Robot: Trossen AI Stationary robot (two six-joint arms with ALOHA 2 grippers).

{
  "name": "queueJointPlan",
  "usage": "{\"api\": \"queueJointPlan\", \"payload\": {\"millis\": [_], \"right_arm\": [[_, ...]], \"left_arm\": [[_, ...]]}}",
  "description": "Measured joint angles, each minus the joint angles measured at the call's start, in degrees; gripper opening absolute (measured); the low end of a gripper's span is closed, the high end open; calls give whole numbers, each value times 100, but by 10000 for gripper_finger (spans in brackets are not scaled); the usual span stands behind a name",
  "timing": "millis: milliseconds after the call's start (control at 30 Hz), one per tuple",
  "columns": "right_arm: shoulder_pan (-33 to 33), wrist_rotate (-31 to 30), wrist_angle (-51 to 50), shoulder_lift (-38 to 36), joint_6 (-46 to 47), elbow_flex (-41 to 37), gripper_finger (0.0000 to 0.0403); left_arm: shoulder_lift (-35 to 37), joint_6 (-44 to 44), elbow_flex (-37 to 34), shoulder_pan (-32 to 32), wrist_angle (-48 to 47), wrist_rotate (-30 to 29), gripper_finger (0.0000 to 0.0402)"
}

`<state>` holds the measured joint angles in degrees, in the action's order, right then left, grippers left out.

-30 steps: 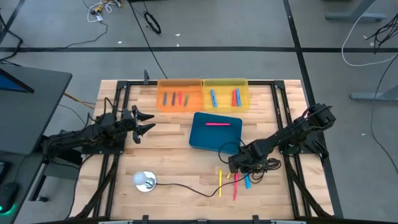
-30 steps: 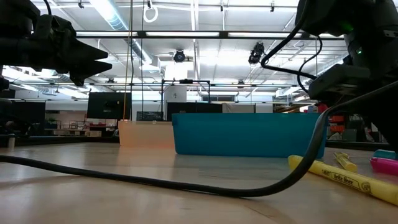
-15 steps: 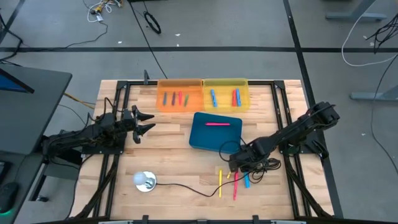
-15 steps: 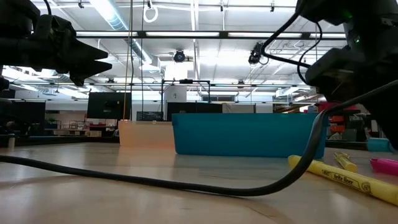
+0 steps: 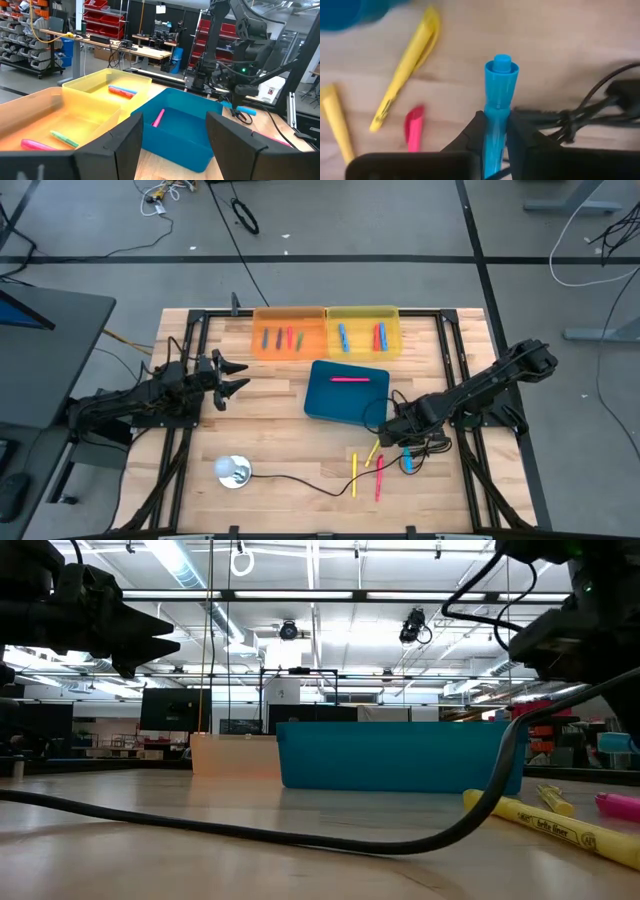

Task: Pick & Place Markers
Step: Put the blue marker into the yellow transparent bin

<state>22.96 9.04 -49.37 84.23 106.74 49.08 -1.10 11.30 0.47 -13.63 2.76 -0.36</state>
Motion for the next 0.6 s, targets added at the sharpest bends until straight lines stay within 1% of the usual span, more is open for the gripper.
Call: {"api": "queueJointPlan", "payload": {"millis": [200, 600], "right_arm": [[-52, -569, -43, -1, 112, 0, 41], [-357, -1231, -307, -63, 144, 0, 41]], "left_arm": [[-2, 0, 0, -2, 0, 0, 222], [0, 1, 0, -1, 0, 0, 222]]}}
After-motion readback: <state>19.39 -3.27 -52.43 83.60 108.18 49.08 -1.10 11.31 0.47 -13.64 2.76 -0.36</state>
